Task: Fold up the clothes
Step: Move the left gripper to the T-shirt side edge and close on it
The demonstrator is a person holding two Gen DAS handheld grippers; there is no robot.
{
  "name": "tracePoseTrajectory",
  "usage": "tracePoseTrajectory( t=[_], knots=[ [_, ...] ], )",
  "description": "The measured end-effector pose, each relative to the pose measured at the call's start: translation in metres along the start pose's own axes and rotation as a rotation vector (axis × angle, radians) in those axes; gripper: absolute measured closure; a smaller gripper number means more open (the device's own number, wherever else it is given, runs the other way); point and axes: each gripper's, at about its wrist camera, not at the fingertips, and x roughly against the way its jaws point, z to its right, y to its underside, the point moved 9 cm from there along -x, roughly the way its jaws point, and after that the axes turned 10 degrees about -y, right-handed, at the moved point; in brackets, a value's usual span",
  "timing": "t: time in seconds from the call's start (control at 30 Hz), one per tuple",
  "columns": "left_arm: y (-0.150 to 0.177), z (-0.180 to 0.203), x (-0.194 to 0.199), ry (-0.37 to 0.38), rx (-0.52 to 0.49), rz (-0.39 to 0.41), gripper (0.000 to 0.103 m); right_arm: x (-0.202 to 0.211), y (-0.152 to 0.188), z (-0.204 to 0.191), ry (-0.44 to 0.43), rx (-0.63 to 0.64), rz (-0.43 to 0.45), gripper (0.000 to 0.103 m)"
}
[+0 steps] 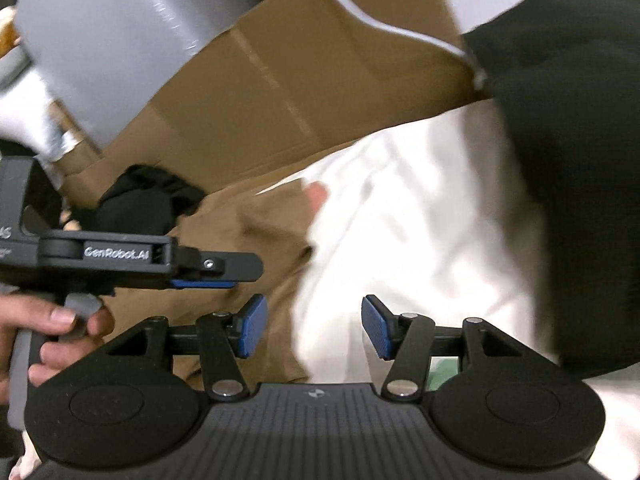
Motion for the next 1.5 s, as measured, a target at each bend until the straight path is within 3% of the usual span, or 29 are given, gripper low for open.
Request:
tracePoseTrajectory(
  t=[0.47,0.73,0.87,1.1,1.27,1.37,1.5],
  knots=[
    [0.005,0.016,-0.032,-0.084,-0.075,-0.052,0.035,0.013,-0.013,0.026,0.051,-0.047,0.018,0.046],
    [0.013,0.017,-0.017,-0.128,-0.133,-0.097,0.035,0.008,-0.009,0.026,0.056,-0.069,-0.002,0.046],
    [0.010,0.022,-0.004,-0.129,-0.157,-0.070,0.034,0.008,-0.010,0.025,0.051,-0.087,0.002,0.046],
    [-0.001,0.033,-0.015,-0.105,-0.149,-0.026,0.033,0.002,-0.008,0.025,0.080,-0.028,-0.012,0.046],
    [-0.006,0.034,-0.034,-0.169,-0.099,0.079,0.034,-0.005,-0.004,0.027,0.119,0.017,-0.023,0.046],
    [-0.004,0.036,-0.047,-0.210,-0.094,0.095,0.036,-0.006,-0.004,0.022,0.117,0.052,-0.023,0.046],
    [0.001,0.034,-0.054,-0.205,-0.083,0.112,0.036,-0.011,0.001,0.023,0.118,0.062,-0.048,0.046]
  ],
)
